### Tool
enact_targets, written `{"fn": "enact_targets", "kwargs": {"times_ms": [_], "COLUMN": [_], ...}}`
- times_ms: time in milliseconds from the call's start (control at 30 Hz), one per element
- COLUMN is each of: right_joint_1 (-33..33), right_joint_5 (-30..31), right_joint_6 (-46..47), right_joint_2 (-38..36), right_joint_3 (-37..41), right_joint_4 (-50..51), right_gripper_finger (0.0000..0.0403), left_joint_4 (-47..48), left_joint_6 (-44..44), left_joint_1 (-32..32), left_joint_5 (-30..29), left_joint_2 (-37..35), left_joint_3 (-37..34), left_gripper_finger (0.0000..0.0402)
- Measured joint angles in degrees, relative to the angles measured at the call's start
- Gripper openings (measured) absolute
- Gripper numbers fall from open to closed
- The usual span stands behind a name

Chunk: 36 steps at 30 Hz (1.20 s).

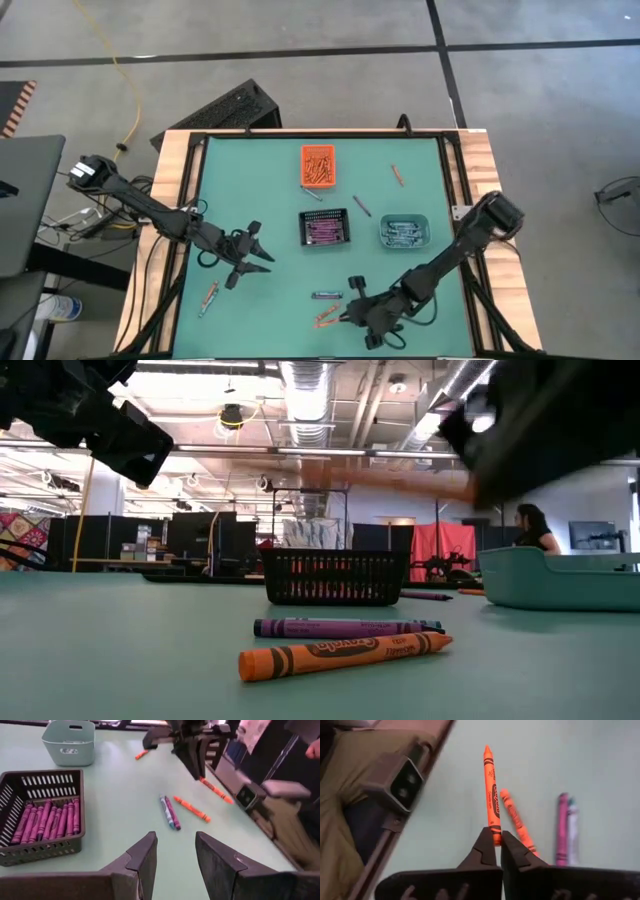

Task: Sort crayons
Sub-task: Put the orange crayon into the orange bin

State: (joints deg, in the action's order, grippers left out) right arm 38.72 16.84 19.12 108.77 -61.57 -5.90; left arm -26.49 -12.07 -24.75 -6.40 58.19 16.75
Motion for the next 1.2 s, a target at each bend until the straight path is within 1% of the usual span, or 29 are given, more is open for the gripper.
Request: {"fn": "enact_targets", "kwargs": {"times_ms": [67, 133, 233, 300, 400, 500, 600, 667, 767, 833, 933, 1033, 1200], "right_joint_1": [-0.1, -0.2, -0.9, -1.6, -2.7, -4.2, -6.0, -7.3, -8.6, -9.1, -10.0, -10.4, -10.3], "right_joint_5": [0.8, 3.2, 7.8, 9.5, 11.4, 12.9, 15.7, 16.0, 15.7, 14.7, 13.1, 13.0, 13.0], "right_joint_6": [-1.8, -4.5, -11.6, -19.6, -33.3, -46.6, -54.1, -57.8, -61.8, -63.6, -64.6, -65.2, -68.1], "right_joint_2": [-3.2, -6.3, -10.0, -11.1, -11.2, -10.8, -9.8, -9.9, -10.1, -10.0, -10.0, -10.0, -10.0], "right_joint_3": [0.0, 0.0, -0.1, -0.1, -0.1, -0.1, -0.1, 0.0, -0.1, -0.1, -0.1, -0.1, -0.1], "right_joint_4": [2.6, 4.6, 6.6, 7.6, 8.1, 7.0, 3.9, 1.1, -0.9, -1.8, -2.8, -3.0, -3.4], "right_gripper_finger": [0.0003, 0.0003, 0.0002, 0.0002, 0.0002, 0.0001, 0.0001, 0.0001, 0.0001, 0.0001, 0.0001, 0.0001, 0.0001], "left_joint_4": [-0.9, -3.5, -10.4, -16.6, -23.1, -25.5, -27.2, -30.5, -35.1, -35.1, -34.9, -35.0, -34.4], "left_joint_6": [-1.3, -4.2, -13.1, -22.0, -33.2, -43.0, -51.0, -53.1, -52.8, -52.4, -52.3, -51.3, -51.2], "left_joint_1": [0.0, 0.0, 0.0, 0.4, 1.3, 2.3, 3.2, 3.5, 3.6, 3.9, 4.6, 4.9, 5.2], "left_joint_5": [-0.4, -1.1, -3.5, -5.2, -5.0, -3.8, -0.3, 1.4, 1.8, 2.5, 5.2, 7.4, 9.4], "left_joint_2": [0.0, 0.9, 3.7, 6.3, 10.1, 14.0, 18.3, 21.2, 24.3, 25.6, 27.6, 29.2, 31.0], "left_joint_3": [0.0, 0.0, 0.0, 0.0, 0.0, 0.0, 0.0, 0.2, 1.5, 2.5, 4.9, 7.6, 10.4], "left_gripper_finger": [0.0124, 0.0124, 0.0124, 0.0124, 0.0124, 0.0124, 0.0124, 0.0124, 0.0124, 0.0124, 0.0124, 0.0124, 0.0124]}}
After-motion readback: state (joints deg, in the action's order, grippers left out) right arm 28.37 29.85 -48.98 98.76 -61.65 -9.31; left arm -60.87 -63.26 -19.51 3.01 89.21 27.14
